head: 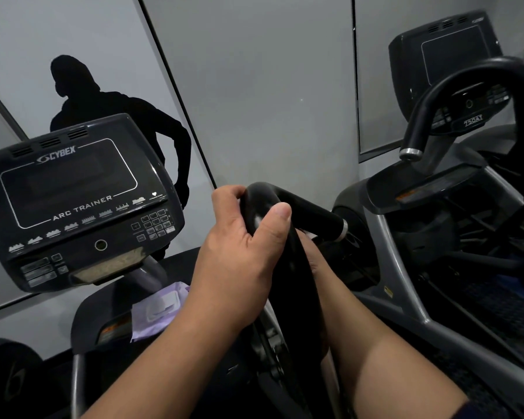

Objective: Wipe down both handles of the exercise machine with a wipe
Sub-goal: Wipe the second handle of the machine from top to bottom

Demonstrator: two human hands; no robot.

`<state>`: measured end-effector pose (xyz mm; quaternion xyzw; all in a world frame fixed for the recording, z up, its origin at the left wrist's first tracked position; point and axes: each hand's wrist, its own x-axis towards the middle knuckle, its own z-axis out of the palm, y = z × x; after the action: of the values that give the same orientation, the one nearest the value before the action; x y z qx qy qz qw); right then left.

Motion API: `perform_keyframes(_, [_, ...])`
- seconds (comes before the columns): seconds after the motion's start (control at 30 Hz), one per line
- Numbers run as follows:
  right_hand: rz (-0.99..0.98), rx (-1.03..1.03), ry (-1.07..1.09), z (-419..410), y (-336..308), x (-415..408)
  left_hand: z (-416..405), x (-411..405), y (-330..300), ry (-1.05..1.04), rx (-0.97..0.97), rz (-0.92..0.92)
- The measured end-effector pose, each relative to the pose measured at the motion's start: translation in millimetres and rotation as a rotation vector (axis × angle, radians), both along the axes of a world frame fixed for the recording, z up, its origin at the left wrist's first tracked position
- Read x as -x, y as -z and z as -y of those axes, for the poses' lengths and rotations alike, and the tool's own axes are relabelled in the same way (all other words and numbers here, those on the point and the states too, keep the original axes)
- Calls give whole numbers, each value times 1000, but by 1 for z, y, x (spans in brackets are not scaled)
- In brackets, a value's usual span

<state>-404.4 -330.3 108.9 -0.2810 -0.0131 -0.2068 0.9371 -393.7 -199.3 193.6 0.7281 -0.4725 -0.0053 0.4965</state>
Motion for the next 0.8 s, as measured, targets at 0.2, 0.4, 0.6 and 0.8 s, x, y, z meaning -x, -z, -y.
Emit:
perform_keyframes(0.2, [35,-191,-5,7,14,-7,-1,0,-1,5,2,-2])
perform_keyframes(0.4, [64,-378,51,12,33,1,-1,2,-3,-12,-9,-5])
perform_keyframes(0.6, [77,-471,326,19,54,21,-1,4,-2,-4,3,-22])
perform_keyframes(0.8, [-164,-485,579,16,45,37,-1,4,-1,5,10,-29])
